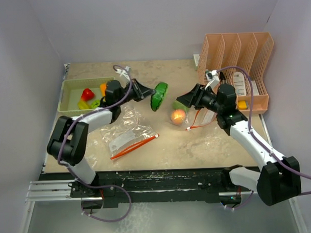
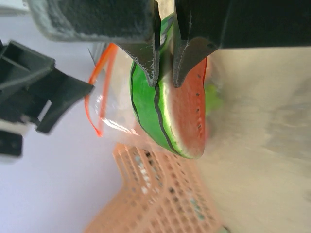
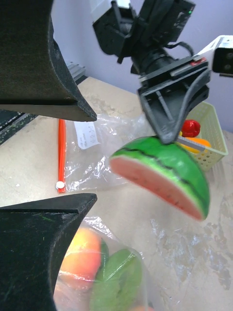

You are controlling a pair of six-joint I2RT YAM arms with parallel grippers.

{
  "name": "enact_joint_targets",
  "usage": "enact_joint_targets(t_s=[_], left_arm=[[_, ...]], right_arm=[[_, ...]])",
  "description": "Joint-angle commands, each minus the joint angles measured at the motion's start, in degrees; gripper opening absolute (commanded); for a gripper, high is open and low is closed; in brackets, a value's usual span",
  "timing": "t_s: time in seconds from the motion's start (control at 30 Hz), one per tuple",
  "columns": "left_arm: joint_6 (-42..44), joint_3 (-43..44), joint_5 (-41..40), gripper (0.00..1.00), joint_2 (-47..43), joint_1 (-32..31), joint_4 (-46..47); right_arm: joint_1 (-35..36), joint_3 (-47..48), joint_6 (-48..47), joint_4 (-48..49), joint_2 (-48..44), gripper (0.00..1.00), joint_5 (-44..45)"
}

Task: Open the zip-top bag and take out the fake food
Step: Place the fake fruit in the bin.

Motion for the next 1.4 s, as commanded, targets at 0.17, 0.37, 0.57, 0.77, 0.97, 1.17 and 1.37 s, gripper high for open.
enact_joint_targets(t_s=[0.17,0.37,0.57,0.77,0.97,1.17,1.37], left_arm=[[12.69,5.98,-13.63,0.0,-15.4,13.14,-33.25],[19.23,12.45,-20.88,0.0,-18.61,22.76,-49.38],[24.28,15.26,-33.28,0.0,-17.97,27.36,-58.75],[25.43,20.26,-39.72,0.07,-12.99,28.64,-62.54],[24.76,23.56,-40.6,0.72,-11.53,28.85,-62.32],[23.36,22.96,-37.23,0.83,-12.0,28.73,-60.11],[23.25,18.82,-37.58,0.82,-17.27,19.19,-55.47]], right_arm=[[-0.44,-0.38,-2.11,-0.22,-2.36,0.63,-0.5],[-0.44,-1.5,-1.27,2.01,-1.37,0.63,-1.83],[-0.44,-1.79,-1.38,2.37,-1.0,0.63,-2.37],[-0.44,-2.09,-1.54,2.3,-1.21,0.63,-2.8],[-0.44,-3.05,-1.44,2.19,-1.95,0.63,-2.67],[-0.44,-3.2,-1.44,1.54,-2.81,0.63,-1.99],[-0.44,-0.12,-7.23,-7.79,-4.76,0.63,5.36]])
